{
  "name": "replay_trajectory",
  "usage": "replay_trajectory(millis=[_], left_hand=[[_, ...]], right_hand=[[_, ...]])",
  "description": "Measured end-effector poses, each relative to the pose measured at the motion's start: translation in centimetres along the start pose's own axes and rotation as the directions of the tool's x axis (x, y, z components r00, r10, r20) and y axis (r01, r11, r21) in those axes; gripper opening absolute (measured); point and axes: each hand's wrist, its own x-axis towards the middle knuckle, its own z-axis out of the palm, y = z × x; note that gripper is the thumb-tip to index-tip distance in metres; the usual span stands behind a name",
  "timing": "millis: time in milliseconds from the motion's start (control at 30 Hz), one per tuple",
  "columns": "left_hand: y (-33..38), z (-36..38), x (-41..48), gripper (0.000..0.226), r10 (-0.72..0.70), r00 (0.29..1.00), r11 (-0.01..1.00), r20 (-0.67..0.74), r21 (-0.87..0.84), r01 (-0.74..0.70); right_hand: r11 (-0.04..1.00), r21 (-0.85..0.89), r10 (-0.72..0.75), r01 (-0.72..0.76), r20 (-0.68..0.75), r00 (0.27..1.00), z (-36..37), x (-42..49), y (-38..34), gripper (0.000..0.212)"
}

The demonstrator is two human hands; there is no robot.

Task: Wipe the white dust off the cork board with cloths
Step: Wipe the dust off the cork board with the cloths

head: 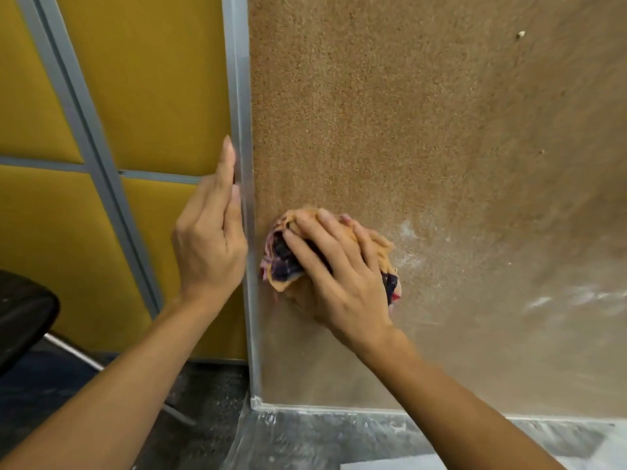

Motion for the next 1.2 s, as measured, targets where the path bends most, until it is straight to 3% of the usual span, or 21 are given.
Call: replay_trajectory(millis=[67, 167, 433, 500, 567, 700, 800, 867, 967, 1033, 1133, 1200], left_hand=[[-0.7, -0.3, 0.2, 0.045, 0.027, 1.0, 0.999, -0.003, 0.019, -0.027], [-1.0, -0.5, 0.3, 0.051, 0.029, 1.0, 1.0, 0.009, -0.006, -0.029], [-0.9, -0.8, -0.7, 0.04, -0.026, 0.997, 0.999, 0.072, -0.044, 0.029], [-0.8, -1.1, -1.0, 0.033, -0.05, 0.996, 0.998, 0.067, -0.036, 0.052], [-0.8, -1.3, -1.1, 0.021, -0.052, 0.995, 0.998, 0.081, -0.037, 0.055], [-0.6, -1.4, -0.8, 0.025, -0.06, 0.992, 0.997, 0.112, -0.043, 0.065], [-0.8, -1.2, -1.4, 0.023, -0.085, 0.988, 0.996, 0.13, -0.015, 0.088], [-1.1, -1.1, -2.3, 0.026, -0.097, 0.983, 0.995, 0.157, 0.002, 0.098], [-1.5, -0.9, -3.6, 0.031, -0.083, 0.976, 0.996, 0.2, 0.004, 0.084], [-1.6, -0.8, -4.2, 0.032, -0.07, 0.976, 0.998, 0.206, 0.016, 0.068], [-1.2, -0.7, -4.1, 0.027, -0.05, 0.981, 0.999, 0.185, 0.008, 0.05], [-0.6, -0.5, -3.5, 0.028, -0.061, 0.987, 0.998, 0.147, -0.003, 0.062]], right_hand=[[0.995, 0.008, 0.098, -0.097, -0.102, 0.99, -0.3, 2.8, -0.6, 0.052], [0.989, 0.009, 0.145, -0.146, -0.144, 0.979, 0.7, 3.8, -2.6, 0.046], [0.991, -0.041, -0.116, 0.124, 0.16, 0.98, 4.9, -6.2, -4.4, 0.058], [0.988, -0.048, -0.137, 0.148, 0.176, 0.975, 4.6, -6.6, -4.5, 0.055], [0.992, -0.039, -0.115, 0.123, 0.156, 0.981, 4.0, -5.5, -4.5, 0.049], [0.998, -0.03, 0.049, -0.049, -0.003, 0.999, 3.9, -2.2, -4.8, 0.044], [0.996, 0.005, 0.093, -0.093, -0.077, 0.993, 5.0, -2.5, -5.6, 0.043], [0.997, 0.014, 0.082, -0.082, -0.028, 0.996, 6.0, -5.0, -5.9, 0.046], [0.997, 0.009, -0.076, 0.076, 0.194, 0.978, 6.9, -9.9, -6.5, 0.047], [0.992, 0.04, -0.13, 0.124, 0.271, 0.954, 6.6, -11.1, -6.7, 0.041], [0.993, 0.114, 0.001, -0.024, 0.196, 0.981, 4.8, -8.7, -7.1, 0.04], [0.972, 0.178, 0.153, -0.154, 0.022, 0.988, 3.0, -5.4, -6.9, 0.035]])
